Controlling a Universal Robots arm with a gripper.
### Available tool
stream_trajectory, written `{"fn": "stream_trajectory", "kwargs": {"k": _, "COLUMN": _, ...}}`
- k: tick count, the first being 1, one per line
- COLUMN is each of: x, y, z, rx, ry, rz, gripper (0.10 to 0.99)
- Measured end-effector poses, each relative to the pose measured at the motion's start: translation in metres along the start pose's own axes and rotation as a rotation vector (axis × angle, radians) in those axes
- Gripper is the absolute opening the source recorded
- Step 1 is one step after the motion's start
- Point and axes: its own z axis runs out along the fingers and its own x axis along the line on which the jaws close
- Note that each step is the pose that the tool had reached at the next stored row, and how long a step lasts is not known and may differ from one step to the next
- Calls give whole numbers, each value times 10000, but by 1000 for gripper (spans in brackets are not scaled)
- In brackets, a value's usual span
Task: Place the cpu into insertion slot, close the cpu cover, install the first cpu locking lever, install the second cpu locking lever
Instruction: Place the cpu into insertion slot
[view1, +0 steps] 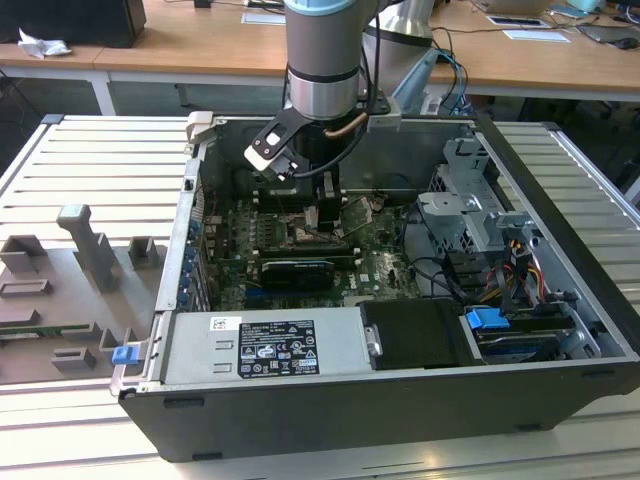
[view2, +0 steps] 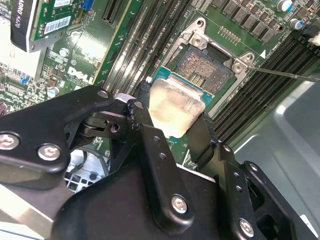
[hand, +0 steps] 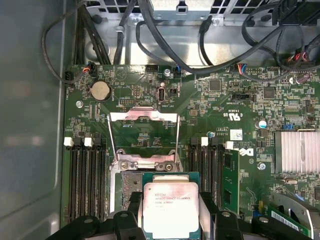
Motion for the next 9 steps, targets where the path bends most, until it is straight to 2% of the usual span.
{"fn": "stream_trajectory", "kwargs": {"k": 9, "x": 8, "y": -2, "z": 26, "rx": -1, "ry": -2, "rz": 26, "gripper": 537}}
